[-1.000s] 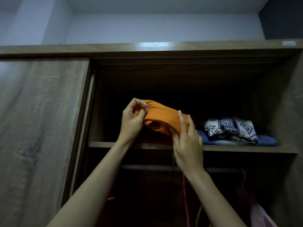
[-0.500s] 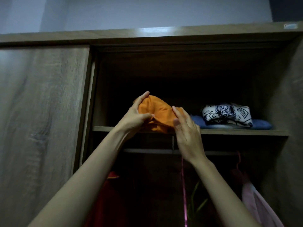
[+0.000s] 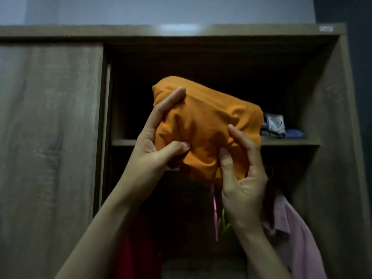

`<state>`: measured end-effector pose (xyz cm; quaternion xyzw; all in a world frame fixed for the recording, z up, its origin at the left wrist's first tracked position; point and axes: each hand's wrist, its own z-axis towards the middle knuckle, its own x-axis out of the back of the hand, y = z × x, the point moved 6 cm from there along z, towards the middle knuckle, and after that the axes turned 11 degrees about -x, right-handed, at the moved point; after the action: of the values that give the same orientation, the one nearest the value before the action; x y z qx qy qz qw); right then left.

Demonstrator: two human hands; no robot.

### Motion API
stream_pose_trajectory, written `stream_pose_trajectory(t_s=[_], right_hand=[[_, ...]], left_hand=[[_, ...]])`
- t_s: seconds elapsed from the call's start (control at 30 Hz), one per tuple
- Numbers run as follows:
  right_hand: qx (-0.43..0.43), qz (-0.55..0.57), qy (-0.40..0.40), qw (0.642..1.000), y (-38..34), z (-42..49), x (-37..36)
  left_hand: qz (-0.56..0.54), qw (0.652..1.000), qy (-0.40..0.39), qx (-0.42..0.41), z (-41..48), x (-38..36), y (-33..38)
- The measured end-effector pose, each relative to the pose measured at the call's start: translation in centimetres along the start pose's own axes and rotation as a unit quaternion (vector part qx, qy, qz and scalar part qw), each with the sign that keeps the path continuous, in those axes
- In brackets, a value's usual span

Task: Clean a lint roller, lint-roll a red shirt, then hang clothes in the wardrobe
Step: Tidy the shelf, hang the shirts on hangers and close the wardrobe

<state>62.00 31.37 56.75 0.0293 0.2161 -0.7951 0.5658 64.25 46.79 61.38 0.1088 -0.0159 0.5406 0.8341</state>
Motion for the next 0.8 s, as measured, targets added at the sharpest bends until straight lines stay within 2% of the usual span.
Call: stream_pose_trajectory(t_s=[0.1,0.2,0.3,0.4,0.47,0.53,0.73,0.8], right_hand=[[-0.059,0.018,0.002,0.998,-0.1,-4.8,2.0],[-0.172,0.017,-0.020,0.985,1.5,-8.5,3.5],[-0.315,0.002,-0.081,0.946,5.0,-11.7,4.1],[-0.402,0.031,-0.162,0.901,8.0,-14.7,4.5],[-0.425,0.054,-0.231,0.874,9.4,-16.6,4.5],[-0.427,0.044,-0.259,0.865,10.5,-18.4,4.8],[-0.414,-0.028,-0.198,0.888,12.4,-20.8,5.4],[-0.433,-0.043,-0.163,0.886,13.1,-21.3,5.7]], left_hand=[[-0.023,0.998,0.025,0.059,-5.8,-0.9,0.3],[0.009,0.988,0.038,0.152,-11.6,-0.8,-1.0],[-0.017,0.959,0.044,0.279,-17.0,-0.7,-3.3],[-0.016,0.933,0.052,0.356,-21.3,-0.4,-5.4],[0.019,0.921,0.070,0.383,-23.3,0.0,-6.6],[0.049,0.907,0.095,0.407,-25.1,0.5,-8.0],[0.169,0.858,0.126,0.468,-28.2,1.6,-9.8],[0.214,0.855,0.102,0.461,-28.6,1.6,-9.7]])
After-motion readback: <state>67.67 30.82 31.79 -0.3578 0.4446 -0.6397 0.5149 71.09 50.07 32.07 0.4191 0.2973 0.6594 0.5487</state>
